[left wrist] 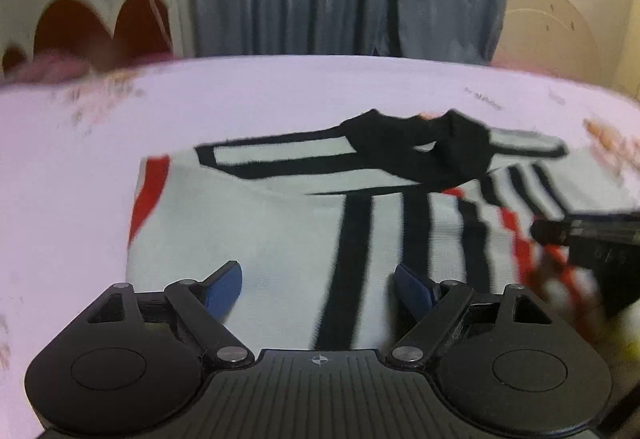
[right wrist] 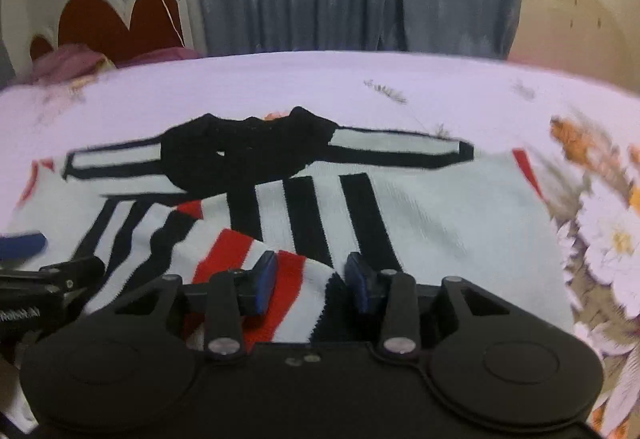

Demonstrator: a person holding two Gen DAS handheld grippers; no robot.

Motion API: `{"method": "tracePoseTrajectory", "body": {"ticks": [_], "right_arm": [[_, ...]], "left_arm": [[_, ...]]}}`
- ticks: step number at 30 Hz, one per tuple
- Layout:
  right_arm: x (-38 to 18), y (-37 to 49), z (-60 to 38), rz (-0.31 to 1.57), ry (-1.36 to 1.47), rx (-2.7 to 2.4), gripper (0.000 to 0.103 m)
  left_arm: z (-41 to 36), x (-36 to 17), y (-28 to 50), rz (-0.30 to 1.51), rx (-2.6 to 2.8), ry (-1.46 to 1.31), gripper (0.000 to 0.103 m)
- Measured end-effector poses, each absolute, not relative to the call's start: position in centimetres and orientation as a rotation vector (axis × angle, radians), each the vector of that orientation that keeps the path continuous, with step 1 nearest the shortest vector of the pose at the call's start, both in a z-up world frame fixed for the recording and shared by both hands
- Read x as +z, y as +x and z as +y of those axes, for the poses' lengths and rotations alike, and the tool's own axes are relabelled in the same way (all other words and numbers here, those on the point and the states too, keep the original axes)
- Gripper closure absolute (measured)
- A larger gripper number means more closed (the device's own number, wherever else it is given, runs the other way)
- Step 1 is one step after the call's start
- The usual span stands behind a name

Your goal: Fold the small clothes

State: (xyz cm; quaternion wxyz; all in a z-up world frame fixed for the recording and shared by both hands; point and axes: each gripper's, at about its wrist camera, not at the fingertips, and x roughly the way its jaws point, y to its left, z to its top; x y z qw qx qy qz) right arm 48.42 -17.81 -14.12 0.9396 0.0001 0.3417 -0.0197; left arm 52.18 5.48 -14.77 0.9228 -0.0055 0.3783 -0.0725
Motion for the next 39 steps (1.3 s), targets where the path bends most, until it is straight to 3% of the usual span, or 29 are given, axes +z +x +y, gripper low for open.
{"method": "tracePoseTrajectory", "body": {"ticks": [5, 18, 23, 34, 39], "right_arm": [[-11.9, 44.4, -18.0, 0.629, -0.008, -0.015, 0.065], [-13.0, 42.5, -19.7, 0.709, -0.003, -0.092, 0.064], [-13.8, 42.1, -22.5, 0.742, 0.031, -0.133, 0.050], [-11.5, 36.0, -24.3, 0.664, 0.065, -0.047, 0.054], [-10.5, 30.6, -25.2, 0.631, 0.033, 0.006, 0.050]], "left_arm": [[5.2, -13.2, 49.6, 0.717, -0.163, -0.020, 0.021], [6.3, -13.6, 46.3, 0.739, -0.127, 0.079, 0.021], [8.4, -15.0, 45.7, 0.765, -0.124, 0.106, 0.021], [9.0, -12.6, 40.4, 0.756, -0.068, 0.119, 0.021], [9.7, -11.7, 35.4, 0.752, -0.055, 0.131, 0.021]]}}
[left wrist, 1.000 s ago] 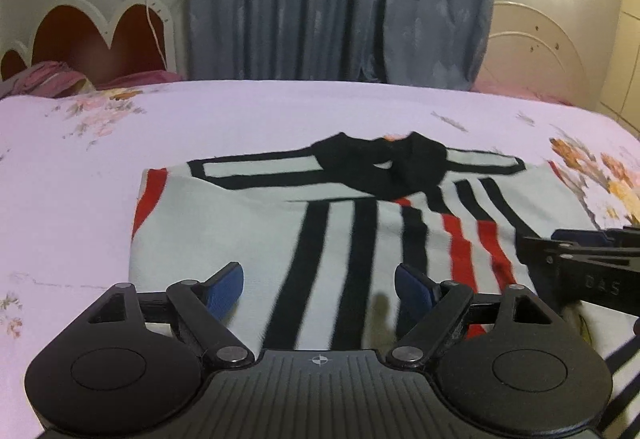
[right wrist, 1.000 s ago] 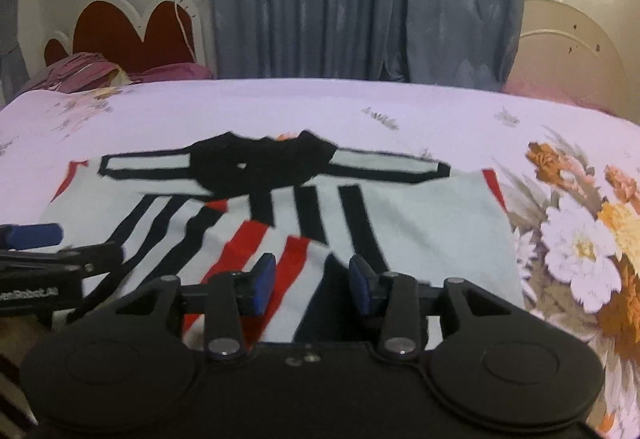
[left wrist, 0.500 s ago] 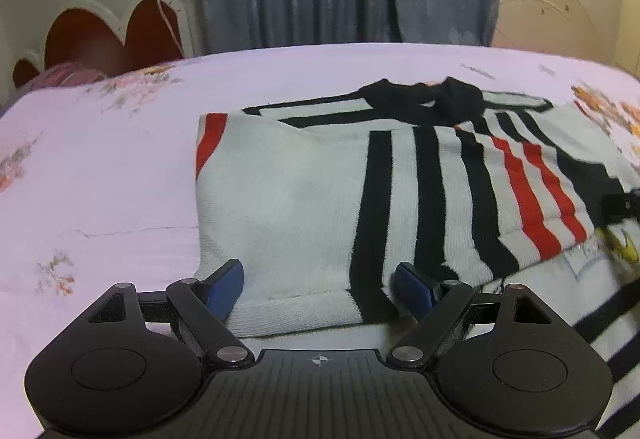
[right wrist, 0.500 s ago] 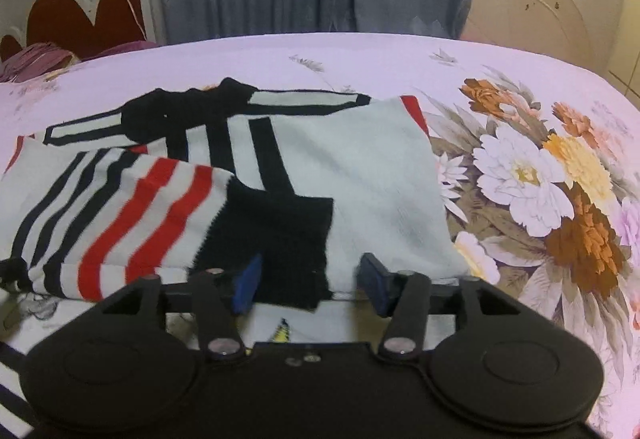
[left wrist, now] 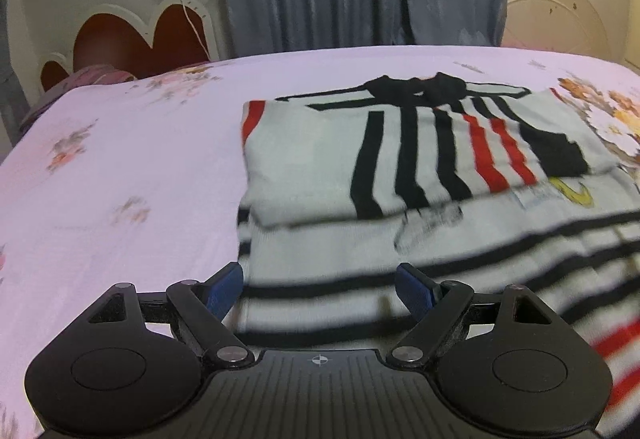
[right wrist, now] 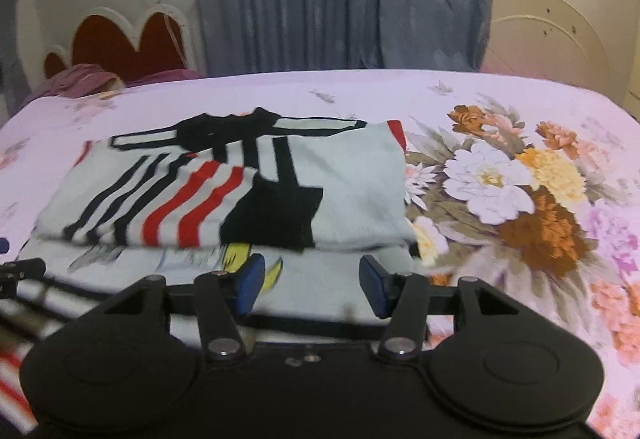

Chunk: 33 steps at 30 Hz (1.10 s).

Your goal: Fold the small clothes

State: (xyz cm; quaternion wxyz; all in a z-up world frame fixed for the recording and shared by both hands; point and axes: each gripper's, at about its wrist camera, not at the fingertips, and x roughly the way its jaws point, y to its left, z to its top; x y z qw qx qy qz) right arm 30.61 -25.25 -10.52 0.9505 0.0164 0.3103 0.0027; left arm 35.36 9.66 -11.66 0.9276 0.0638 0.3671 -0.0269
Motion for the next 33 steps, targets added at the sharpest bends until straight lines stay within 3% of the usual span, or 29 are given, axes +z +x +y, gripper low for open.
{"method": "tracePoseTrajectory", "body": {"ticks": [11, 21, 25, 29, 31, 33], "right_arm": [[-12.4, 19.8, -28.9, 0.693, 0.083, 0.007, 0.048], [-16.4, 14.7, -32.1, 0.788, 0.369, 0.084, 0.045], [-16.7, 13.7, -32.0, 0.775, 0.392, 0.117, 0.045], [-16.8, 13.9, -32.0, 0.773, 0.424, 0.154, 0.045], [-17.0, 14.2, -32.2, 0.771, 0.453, 0.186, 0.046], [-17.4, 14.5, -32.3, 0.771, 0.474, 0.197, 0.046]], "left_arm": [[11.4, -12.4, 24.7, 0.800, -0.031, 0.070, 0.021], [14.4, -14.5, 17.7, 0.834, -0.015, -0.149, 0.021], [14.7, -14.5, 17.1, 0.847, -0.063, -0.207, 0.032], [15.2, -14.6, 17.7, 0.874, -0.129, -0.273, 0.033], [15.4, -14.9, 18.2, 0.885, -0.159, -0.324, 0.040], [15.8, -15.3, 18.8, 0.882, -0.177, -0.381, 0.041]]}}
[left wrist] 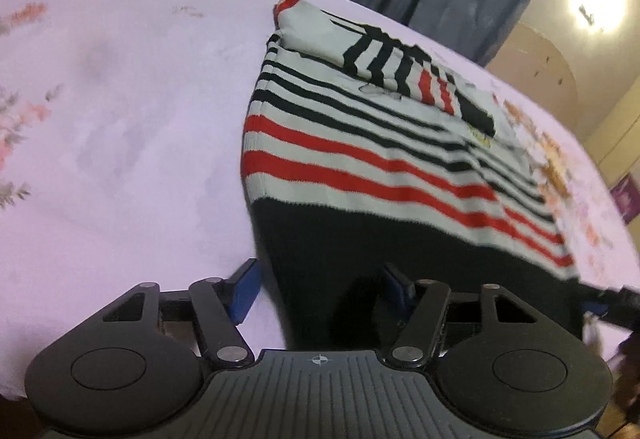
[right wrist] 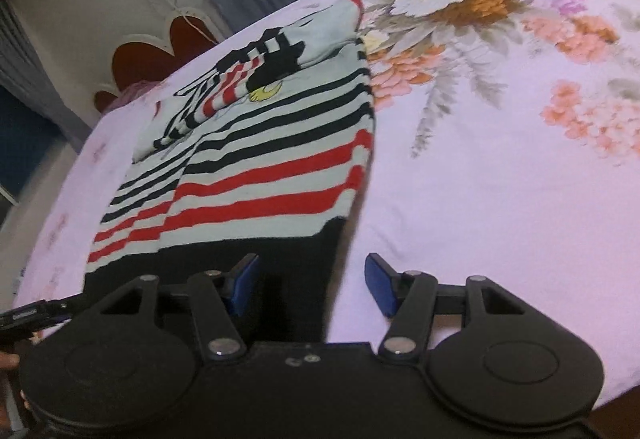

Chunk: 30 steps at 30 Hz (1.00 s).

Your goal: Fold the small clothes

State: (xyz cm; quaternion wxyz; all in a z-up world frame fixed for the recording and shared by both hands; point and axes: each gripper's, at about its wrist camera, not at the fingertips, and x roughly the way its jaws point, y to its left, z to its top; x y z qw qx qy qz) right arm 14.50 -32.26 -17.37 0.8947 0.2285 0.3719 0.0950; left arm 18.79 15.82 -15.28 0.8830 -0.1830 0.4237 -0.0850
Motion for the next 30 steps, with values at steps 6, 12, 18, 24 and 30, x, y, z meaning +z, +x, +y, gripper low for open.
{"method": "tracePoseTrajectory", "body": {"ticks": [6, 12, 18, 24, 30], "right_arm": [[-18.3, 15.8, -33.3, 0.769, 0.616, 0.268, 0.050], [-18.9, 15.5, -32.9, 0.816, 0.625, 0.394, 0.063], [-18.6, 15.6, -33.1, 0.808, 0.604, 0.359, 0.097], [-16.8, 14.0, -34.3, 0.688, 0.623, 0.374, 0.097], [-17.3, 15.2, -33.9, 0.744, 0.593, 0.348, 0.098]], "left_arm": [[17.1, -17.0, 20.6, 0.887, -0.317, -0.607, 0.041], [16.3, -17.9, 19.3, 0.881, -0.409, -0.623, 0.060], [17.7, -18.5, 18.8, 0.809, -0.317, -0.724, 0.098], [17.4, -17.8, 17.9, 0.810, -0.232, -0.585, 0.098], [16.8, -16.4, 18.1, 0.767, -0.222, -0.611, 0.098]]}}
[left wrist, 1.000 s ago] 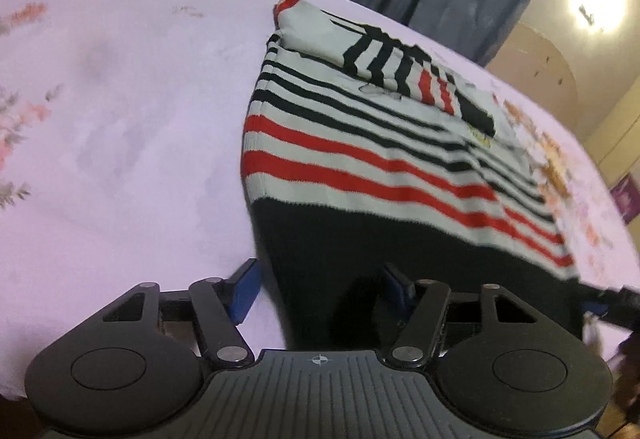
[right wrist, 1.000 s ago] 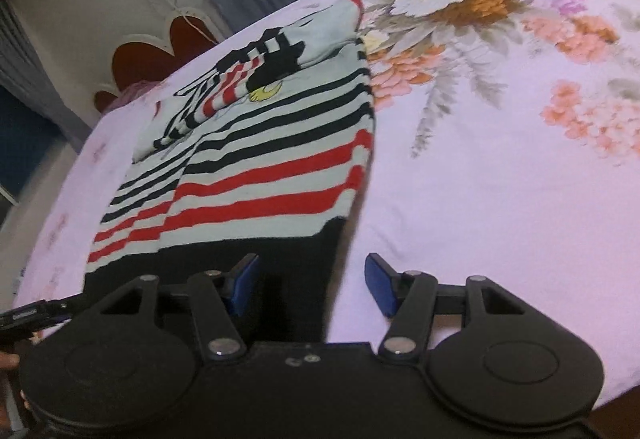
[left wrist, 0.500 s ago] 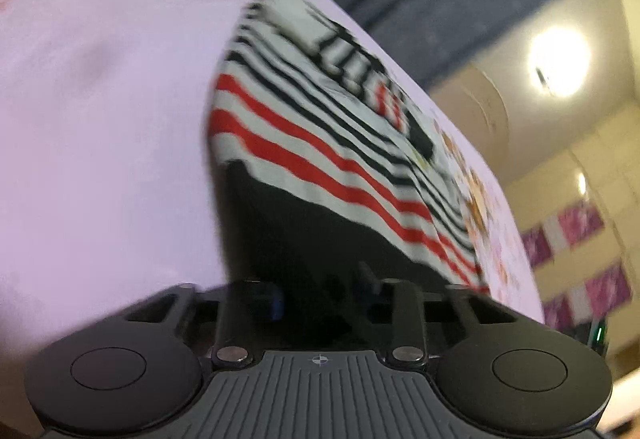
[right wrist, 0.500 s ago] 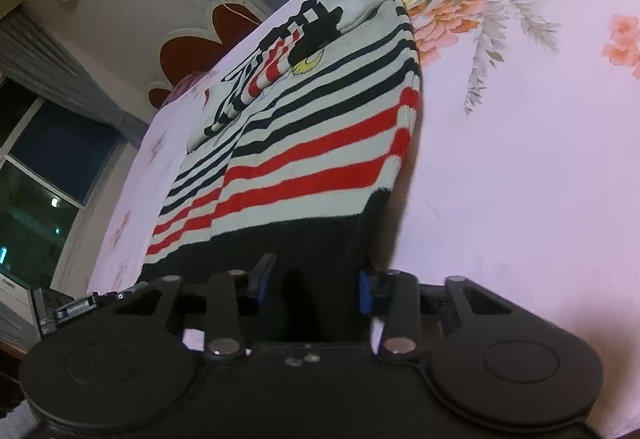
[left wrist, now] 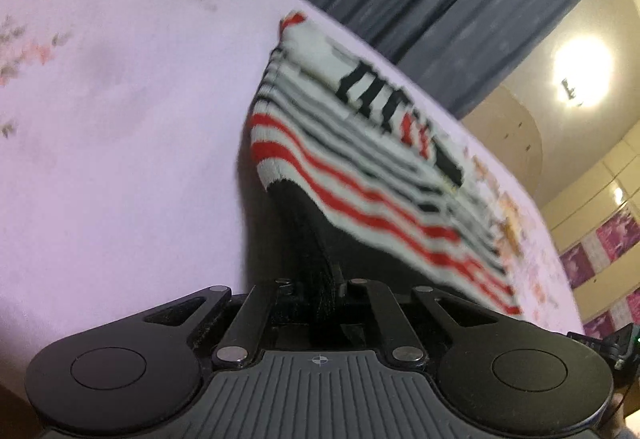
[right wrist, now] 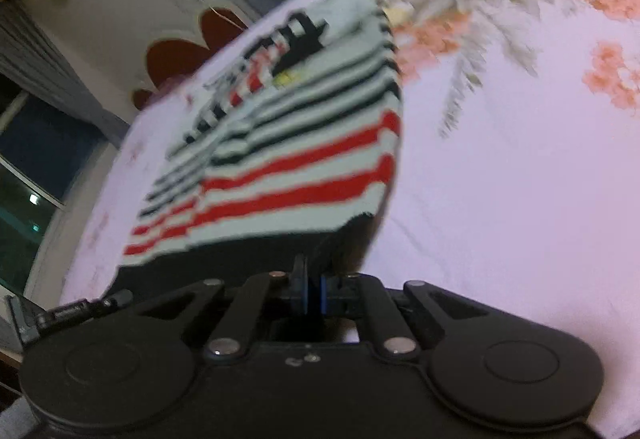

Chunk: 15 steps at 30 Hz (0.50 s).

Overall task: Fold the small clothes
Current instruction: 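Grasp the hem with both tools and lift it toward the collar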

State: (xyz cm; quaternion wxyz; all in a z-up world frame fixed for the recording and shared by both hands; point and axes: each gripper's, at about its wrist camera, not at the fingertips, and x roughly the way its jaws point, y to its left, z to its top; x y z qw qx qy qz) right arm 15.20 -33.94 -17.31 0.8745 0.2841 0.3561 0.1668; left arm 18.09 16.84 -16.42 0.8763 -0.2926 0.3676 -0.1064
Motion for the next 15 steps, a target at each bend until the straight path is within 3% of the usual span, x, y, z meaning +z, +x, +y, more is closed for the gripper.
{"method": "tracePoseTrajectory", "body": {"ticks": [6, 15], "right_arm": [[-12.6, 18.2, -34.6, 0.588, 0.566, 0.359, 0.098], [-7.6, 31.4, -35.5, 0.523, 0.571, 0.262, 0.098]], "left_arm": [[18.0, -12.0, 21.3, 0.609, -0.245, -0.637, 0.098], [17.1, -8.1, 38.2, 0.557, -0.293, -0.600, 0.098]]}}
